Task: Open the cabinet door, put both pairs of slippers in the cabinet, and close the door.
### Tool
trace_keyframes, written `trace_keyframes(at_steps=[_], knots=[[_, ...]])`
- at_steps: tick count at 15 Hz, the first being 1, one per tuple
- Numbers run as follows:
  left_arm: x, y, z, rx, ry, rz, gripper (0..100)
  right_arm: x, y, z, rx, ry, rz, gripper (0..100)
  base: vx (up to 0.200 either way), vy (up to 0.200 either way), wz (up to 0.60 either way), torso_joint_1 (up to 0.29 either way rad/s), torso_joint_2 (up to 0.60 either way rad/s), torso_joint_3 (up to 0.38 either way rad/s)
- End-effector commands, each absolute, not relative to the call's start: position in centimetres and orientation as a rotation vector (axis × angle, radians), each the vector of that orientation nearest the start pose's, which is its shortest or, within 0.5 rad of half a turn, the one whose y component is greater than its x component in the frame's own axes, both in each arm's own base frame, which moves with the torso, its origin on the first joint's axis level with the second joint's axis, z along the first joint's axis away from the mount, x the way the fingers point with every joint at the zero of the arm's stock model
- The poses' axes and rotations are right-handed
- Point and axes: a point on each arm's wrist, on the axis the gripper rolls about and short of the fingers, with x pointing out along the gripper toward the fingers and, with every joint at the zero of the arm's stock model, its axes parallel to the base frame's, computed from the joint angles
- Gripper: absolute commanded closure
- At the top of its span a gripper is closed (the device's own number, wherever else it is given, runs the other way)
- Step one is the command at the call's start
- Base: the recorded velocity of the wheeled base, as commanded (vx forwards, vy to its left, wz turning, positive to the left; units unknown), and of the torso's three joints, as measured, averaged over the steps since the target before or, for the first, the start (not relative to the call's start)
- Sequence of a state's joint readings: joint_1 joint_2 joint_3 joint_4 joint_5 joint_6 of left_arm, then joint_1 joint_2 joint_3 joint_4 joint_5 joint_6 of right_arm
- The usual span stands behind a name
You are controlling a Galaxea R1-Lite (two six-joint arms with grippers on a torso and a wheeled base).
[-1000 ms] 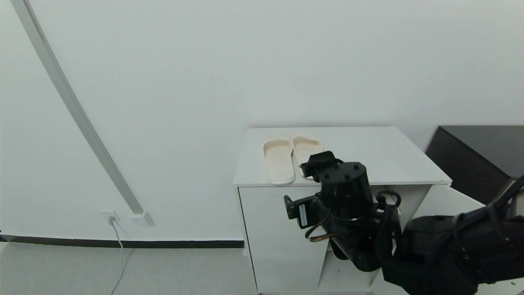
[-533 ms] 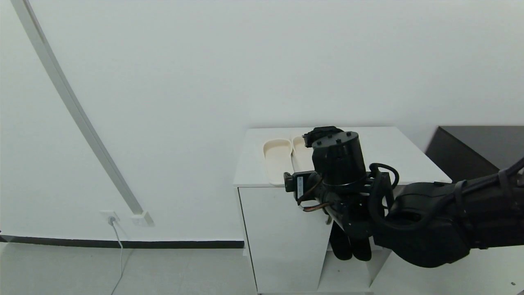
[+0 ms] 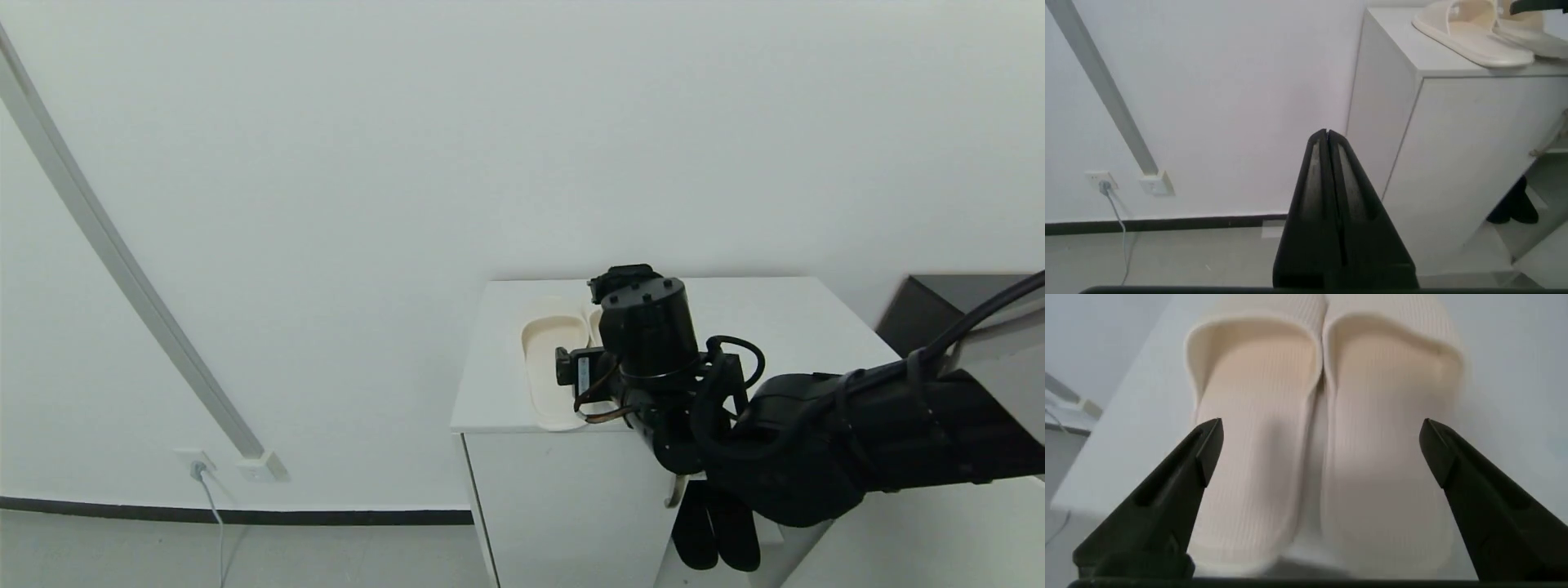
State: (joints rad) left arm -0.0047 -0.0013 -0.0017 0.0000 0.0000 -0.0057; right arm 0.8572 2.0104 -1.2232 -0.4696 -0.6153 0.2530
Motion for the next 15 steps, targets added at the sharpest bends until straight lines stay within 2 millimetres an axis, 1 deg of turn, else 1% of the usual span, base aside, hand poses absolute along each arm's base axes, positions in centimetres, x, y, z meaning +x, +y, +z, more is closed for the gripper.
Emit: trace_keyframes(at_steps=[1,4,7,13,14,15], knots=[[-2.3,0.0,7.6,-0.006,-0.002,-0.005,100,27.9,29.9,15.2,0.017,0.279,0.207,0,0.000,0.000,0.00,0.000,0.00,0.000],[-2.3,0.0,7.6,-0.006,-0.002,-0.003,100,29.8,30.3,14.1,0.007,0.276,0.191,0,0.000,0.000,0.00,0.000,0.00,0.000],[-2.3,0.0,7.6,-0.006,-0.002,-0.003,100,31.6,30.8,14.0,0.015,0.243,0.186,0,0.000,0.000,0.00,0.000,0.00,0.000],[-2.3,0.0,7.6,-0.006,-0.002,-0.003,100,33.4,31.3,14.0,0.029,0.210,0.190,0,0.000,0.000,0.00,0.000,0.00,0.000],[-2.3,0.0,7.6,-0.006,-0.002,-0.003,100,33.4,31.3,14.0,0.031,0.208,0.191,100,0.000,0.000,0.00,0.000,0.00,0.000],[-2.3,0.0,7.6,-0.008,-0.002,-0.003,100,33.4,31.3,14.0,0.030,0.208,0.191,100,0.000,0.000,0.00,0.000,0.00,0.000]])
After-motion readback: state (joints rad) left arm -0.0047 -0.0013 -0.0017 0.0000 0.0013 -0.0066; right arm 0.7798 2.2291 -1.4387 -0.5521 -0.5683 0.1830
